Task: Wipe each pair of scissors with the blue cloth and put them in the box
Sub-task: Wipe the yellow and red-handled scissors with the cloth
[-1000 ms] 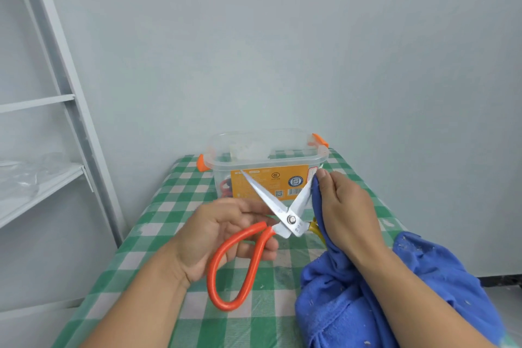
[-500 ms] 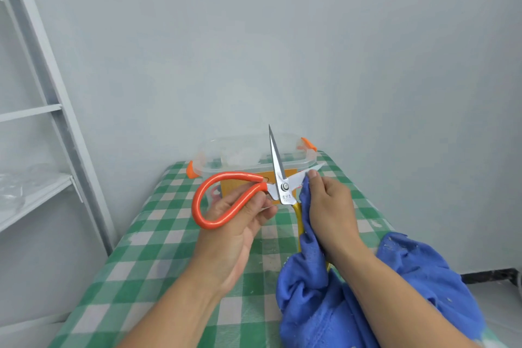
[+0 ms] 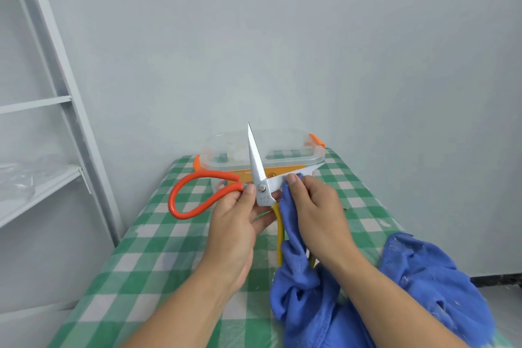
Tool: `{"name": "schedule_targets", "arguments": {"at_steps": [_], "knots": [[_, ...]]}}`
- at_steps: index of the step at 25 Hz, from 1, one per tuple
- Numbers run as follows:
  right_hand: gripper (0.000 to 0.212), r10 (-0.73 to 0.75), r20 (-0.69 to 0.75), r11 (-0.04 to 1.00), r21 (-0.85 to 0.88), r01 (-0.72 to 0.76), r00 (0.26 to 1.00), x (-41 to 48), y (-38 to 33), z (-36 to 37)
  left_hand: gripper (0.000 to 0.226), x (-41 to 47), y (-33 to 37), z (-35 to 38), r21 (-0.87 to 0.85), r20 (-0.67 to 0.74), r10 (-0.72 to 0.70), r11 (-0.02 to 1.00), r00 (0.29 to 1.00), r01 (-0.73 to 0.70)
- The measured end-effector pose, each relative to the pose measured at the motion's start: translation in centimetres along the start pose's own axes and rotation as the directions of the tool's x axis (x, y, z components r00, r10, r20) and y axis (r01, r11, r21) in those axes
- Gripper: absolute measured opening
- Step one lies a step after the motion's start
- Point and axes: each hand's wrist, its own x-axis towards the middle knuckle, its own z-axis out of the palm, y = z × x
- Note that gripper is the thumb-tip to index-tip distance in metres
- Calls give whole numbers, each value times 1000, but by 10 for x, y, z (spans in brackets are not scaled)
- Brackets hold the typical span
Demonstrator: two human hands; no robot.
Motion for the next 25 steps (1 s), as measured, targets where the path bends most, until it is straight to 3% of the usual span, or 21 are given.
{"name": "schedule_targets", "arguments": {"at_steps": [2, 4, 8, 11, 15, 19, 23, 25], "knots": [[47, -10, 26, 999, -36, 11, 1000, -1, 3, -2, 28, 2, 3, -2, 3, -56, 39, 999, 998, -39], [47, -11, -51, 1000, -4, 11, 999, -1, 3, -7, 24, 4, 9, -7, -16, -130, 72, 997, 989, -75], [40, -12, -179, 968, 246, 57, 984, 6, 1, -21, 26, 9, 16, -16, 86, -163, 103, 992, 981, -90], [27, -155, -70, 954, 248, 168, 985, 7, -5, -26, 25, 7, 16, -17, 238, -97, 78, 970, 992, -53], [5, -262, 36, 965, 46, 260, 964, 3, -6, -19, 24, 6, 5, -17, 418, -6, 161, 897, 987, -144], [6, -256, 84, 960, -98, 263, 963, 4, -6, -11, 23, 7, -3, -16, 524, 48, 242, 820, 969, -231], [14, -126, 168, 992, 5, 127, 978, 6, -5, -12, 25, 7, -5, -18, 546, 87, 246, 799, 965, -253], [28, -25, 211, 1000, 3, 25, 977, 8, -4, -12, 26, 7, -5, -19, 548, 95, 228, 801, 969, -242]]}}
